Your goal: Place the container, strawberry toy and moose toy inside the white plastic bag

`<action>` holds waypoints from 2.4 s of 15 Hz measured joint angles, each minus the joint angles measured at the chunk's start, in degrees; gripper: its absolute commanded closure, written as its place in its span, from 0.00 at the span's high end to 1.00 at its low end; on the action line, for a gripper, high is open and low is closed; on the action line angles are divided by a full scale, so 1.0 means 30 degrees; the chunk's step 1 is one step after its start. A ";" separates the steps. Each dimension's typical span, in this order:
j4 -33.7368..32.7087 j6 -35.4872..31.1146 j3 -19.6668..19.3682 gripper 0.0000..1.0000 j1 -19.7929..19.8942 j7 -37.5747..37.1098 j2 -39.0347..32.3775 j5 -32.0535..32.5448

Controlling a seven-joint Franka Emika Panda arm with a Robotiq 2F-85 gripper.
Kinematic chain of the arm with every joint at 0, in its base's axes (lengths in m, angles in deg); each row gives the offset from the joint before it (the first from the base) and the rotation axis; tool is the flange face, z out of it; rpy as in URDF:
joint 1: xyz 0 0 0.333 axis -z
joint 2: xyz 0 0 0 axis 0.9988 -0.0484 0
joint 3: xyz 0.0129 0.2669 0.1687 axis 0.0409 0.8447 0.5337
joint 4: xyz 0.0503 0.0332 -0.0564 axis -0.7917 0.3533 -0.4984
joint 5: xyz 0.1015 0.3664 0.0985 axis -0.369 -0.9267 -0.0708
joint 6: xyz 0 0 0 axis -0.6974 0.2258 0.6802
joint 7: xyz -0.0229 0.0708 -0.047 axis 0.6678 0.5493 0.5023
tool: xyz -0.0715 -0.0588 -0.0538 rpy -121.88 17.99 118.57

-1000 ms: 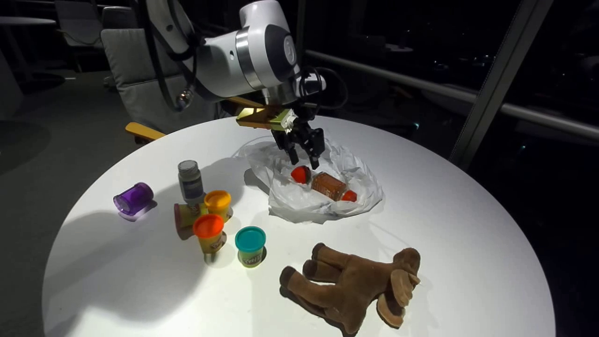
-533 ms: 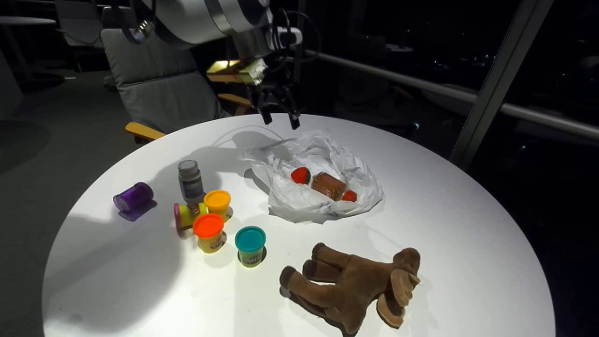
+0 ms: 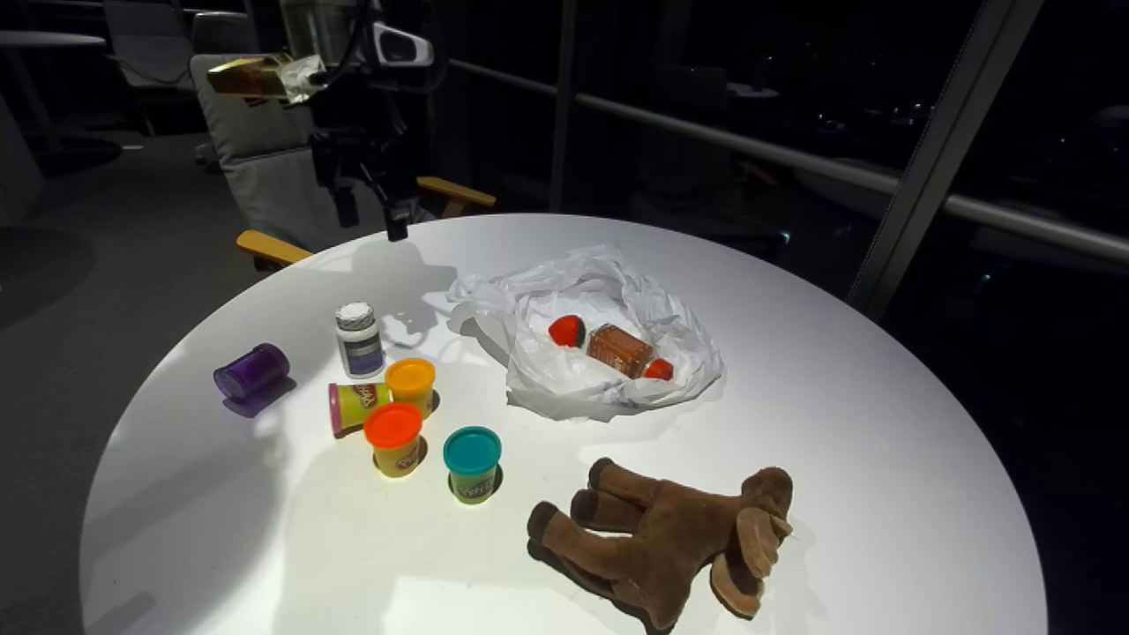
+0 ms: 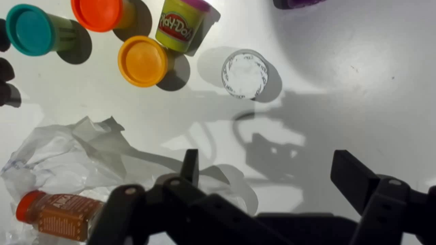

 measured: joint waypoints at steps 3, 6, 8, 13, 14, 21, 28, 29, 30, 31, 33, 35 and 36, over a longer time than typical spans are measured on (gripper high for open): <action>0.1198 -0.0162 0.0136 1.00 0.0032 -0.0103 -0.0272 0.0000; 0.2131 -0.0743 0.0260 1.00 0.0163 -0.0073 -0.0563 -0.0126; 0.2560 -0.1322 0.0380 1.00 0.0286 -0.0045 -0.0715 -0.0228; 0.3286 -0.3076 0.0383 0.73 0.0415 0.0026 -0.0818 -0.0253; 0.3403 -0.3537 0.0384 0.66 0.0480 0.0132 -0.0821 -0.0254; 0.3903 -0.4861 0.0452 0.26 0.0897 0.1228 -0.0792 -0.1186; 0.3163 -0.4299 -0.0389 0.26 0.0812 0.1233 0.1069 -0.0565; 0.2835 -0.4191 -0.0700 0.26 0.0860 0.1233 0.1389 -0.0354; 0.2466 -0.4125 -0.0993 0.26 0.0962 0.1233 0.1591 -0.0098; 0.2076 -0.4118 -0.1249 0.26 0.1136 0.1233 0.1642 0.0133; 0.1368 -0.4165 -0.1646 0.26 0.1616 0.1240 0.1395 0.0521; 0.0691 -0.4471 -0.1911 0.26 0.2140 0.1254 0.0649 0.0643; 0.0336 -0.4727 -0.2003 0.26 0.2372 0.1255 0.0125 0.0644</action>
